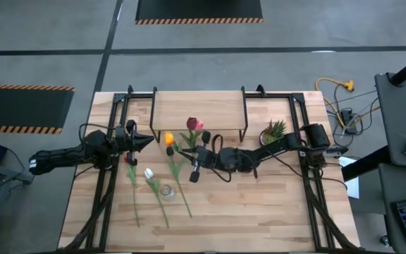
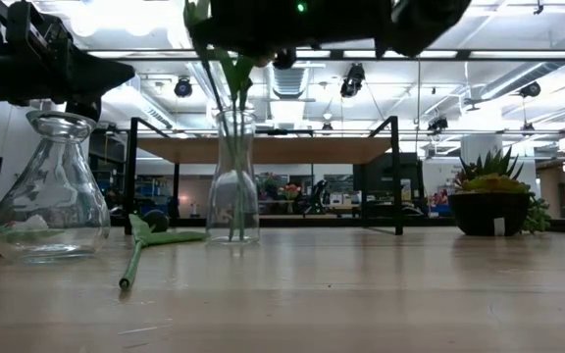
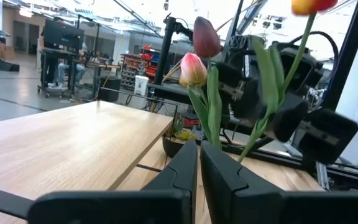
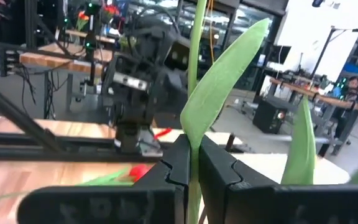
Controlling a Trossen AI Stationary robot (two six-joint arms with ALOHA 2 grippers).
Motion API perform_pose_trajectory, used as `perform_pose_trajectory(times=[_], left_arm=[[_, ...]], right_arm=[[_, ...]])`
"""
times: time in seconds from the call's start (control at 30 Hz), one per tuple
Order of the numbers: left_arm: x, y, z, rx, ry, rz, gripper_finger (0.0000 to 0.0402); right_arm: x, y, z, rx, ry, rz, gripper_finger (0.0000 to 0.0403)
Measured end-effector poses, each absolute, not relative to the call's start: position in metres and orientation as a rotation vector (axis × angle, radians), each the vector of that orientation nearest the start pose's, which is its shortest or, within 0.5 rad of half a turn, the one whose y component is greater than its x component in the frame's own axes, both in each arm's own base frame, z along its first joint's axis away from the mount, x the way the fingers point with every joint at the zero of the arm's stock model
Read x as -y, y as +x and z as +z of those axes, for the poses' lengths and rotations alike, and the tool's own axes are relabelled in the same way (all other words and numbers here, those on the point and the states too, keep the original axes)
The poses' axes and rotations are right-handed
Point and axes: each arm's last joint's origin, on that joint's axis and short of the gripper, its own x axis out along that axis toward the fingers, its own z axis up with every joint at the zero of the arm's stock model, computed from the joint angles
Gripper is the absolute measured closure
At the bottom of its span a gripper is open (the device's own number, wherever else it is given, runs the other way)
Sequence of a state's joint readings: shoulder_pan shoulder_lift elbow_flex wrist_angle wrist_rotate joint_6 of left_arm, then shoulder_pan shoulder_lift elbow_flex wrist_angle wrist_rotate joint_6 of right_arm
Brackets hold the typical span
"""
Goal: Pick and place flowers into a vace then onto a shelf
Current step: Put the yellow flower into the top transparent vase
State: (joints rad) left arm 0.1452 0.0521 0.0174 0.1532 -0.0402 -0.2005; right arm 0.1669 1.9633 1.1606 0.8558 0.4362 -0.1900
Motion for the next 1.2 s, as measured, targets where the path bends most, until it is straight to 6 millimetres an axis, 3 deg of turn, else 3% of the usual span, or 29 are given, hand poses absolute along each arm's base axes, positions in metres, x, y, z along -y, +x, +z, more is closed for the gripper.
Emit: perform_pose_trajectory(times=[0.37,0.87,1.0,1.2], left_arm=[[-0.016,0.098,0.180,0.137,-0.193,0.173,0.0398],[-0.016,0.098,0.180,0.137,-0.193,0.173,0.0398],[-0.016,0.098,0.180,0.137,-0.193,0.173,0.0398],[-0.016,0.098,0.180,0.137,-0.193,0.173,0.0398]], right_arm=[[-0.057,0.414,0.196,-0.038,-0.138,-0.270,0.0390],[-0.055,0.413,0.193,-0.050,-0.104,-0.312,0.0388],[-0.055,0.413,0.194,-0.047,-0.093,-0.331,0.0358],[-0.055,0.411,0.200,-0.039,-0.120,-0.332,0.0276]])
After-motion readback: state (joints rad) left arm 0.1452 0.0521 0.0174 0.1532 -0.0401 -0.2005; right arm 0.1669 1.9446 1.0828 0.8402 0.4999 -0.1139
